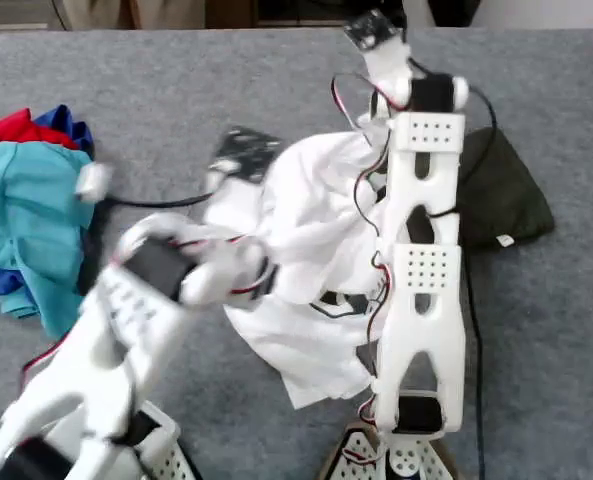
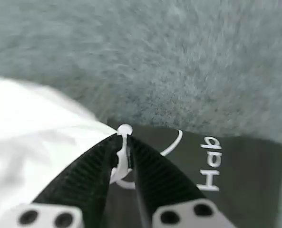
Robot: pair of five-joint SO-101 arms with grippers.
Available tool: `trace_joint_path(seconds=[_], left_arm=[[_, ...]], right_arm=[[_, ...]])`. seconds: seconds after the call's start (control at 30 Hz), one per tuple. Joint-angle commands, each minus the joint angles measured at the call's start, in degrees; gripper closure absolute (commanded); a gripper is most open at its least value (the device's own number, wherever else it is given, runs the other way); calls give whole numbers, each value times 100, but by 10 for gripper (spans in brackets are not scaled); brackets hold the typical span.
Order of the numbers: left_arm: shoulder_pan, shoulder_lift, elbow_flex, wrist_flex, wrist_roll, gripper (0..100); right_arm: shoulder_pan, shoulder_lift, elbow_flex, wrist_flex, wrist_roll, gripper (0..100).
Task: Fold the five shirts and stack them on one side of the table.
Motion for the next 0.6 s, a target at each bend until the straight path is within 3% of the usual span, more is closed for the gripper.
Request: trace_joint_path(seconds=[0.0, 0.07, 0.23, 0.37, 0.47, 0.57], left_arm=[[141, 673, -642, -404, 457, 885], [167, 927, -826, -659, 756, 906], [448, 1543, -677, -1749, 888, 896], [484, 2308, -431, -2567, 1873, 828], [-70, 2791, -695, -2549, 2154, 816], [-826, 2905, -1275, -2040, 2207, 815]], right_arm=[[330, 681, -189, -791, -809, 996], [593, 971, -338, -1037, -1213, 995], [945, 655, -180, -1486, -1257, 995], [980, 743, -295, -1530, -1160, 995], [945, 752, -303, -1530, -1011, 995], [901, 752, -303, -1565, -1011, 995]])
